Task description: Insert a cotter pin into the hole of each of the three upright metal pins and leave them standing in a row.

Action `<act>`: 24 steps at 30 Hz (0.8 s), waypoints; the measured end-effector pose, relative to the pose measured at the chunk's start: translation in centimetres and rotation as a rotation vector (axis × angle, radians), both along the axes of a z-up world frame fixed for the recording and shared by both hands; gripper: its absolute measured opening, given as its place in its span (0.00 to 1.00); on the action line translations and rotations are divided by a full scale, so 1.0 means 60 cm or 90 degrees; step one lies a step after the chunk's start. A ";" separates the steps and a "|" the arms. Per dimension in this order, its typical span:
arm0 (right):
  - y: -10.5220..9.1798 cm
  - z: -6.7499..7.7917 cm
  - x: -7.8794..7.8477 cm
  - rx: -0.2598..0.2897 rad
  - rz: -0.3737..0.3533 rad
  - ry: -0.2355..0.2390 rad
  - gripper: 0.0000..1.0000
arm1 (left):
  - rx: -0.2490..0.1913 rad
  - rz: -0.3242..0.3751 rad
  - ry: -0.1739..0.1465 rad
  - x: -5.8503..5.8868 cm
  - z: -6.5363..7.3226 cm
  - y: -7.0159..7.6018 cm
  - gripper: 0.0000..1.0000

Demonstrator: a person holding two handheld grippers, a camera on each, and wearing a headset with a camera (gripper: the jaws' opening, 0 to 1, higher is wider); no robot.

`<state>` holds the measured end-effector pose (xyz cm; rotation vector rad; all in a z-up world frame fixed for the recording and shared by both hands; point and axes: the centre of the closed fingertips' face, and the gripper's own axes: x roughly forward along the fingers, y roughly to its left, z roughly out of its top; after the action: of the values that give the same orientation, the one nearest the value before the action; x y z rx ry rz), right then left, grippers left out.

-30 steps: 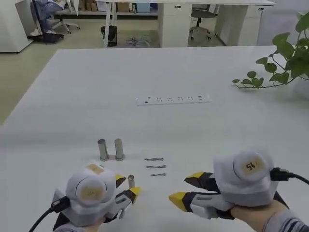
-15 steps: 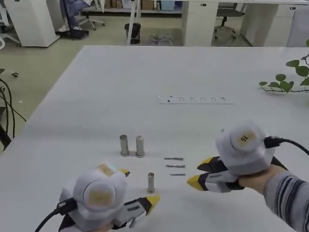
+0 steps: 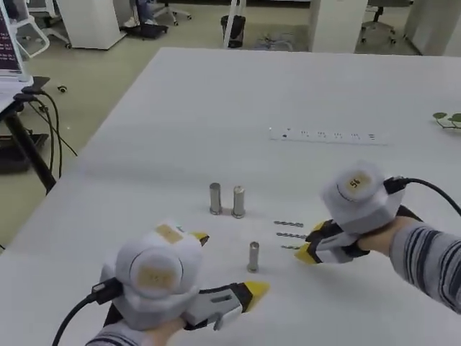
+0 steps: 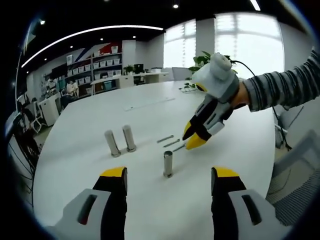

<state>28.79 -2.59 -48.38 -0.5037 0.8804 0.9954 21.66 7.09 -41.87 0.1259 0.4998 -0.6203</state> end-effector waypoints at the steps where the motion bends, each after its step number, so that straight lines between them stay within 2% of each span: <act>1: 0.001 -0.003 0.002 -0.004 0.004 0.002 0.15 | -0.002 0.003 0.002 -0.001 0.000 0.001 0.67; 6: -0.001 -0.022 0.004 -0.036 0.018 0.021 0.13 | -0.001 0.012 0.014 -0.012 -0.004 0.008 0.67; 8: 0.001 -0.019 0.009 -0.039 0.028 0.010 0.10 | 0.000 0.017 0.015 -0.016 -0.004 0.012 0.66; 12: -0.002 -0.018 0.012 -0.055 0.047 0.010 0.07 | -0.003 0.027 0.028 -0.023 -0.008 0.018 0.63; 15: -0.004 -0.018 0.012 -0.080 0.080 -0.005 0.04 | -0.005 0.033 0.030 -0.026 -0.008 0.022 0.63; 18: 0.001 -0.019 0.007 -0.089 0.101 -0.009 0.01 | -0.006 0.036 0.032 -0.027 -0.007 0.024 0.62; 21: 0.000 -0.020 0.007 -0.113 0.138 -0.033 0.00 | -0.008 0.037 0.031 -0.028 -0.006 0.025 0.62; 24: 0.000 -0.021 0.006 -0.114 0.137 -0.029 0.00 | -0.007 0.037 0.031 -0.030 -0.006 0.025 0.61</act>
<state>29.17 -2.59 -49.63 -0.7823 0.8922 1.1009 19.89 8.58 -42.21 0.0857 0.5449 -0.5700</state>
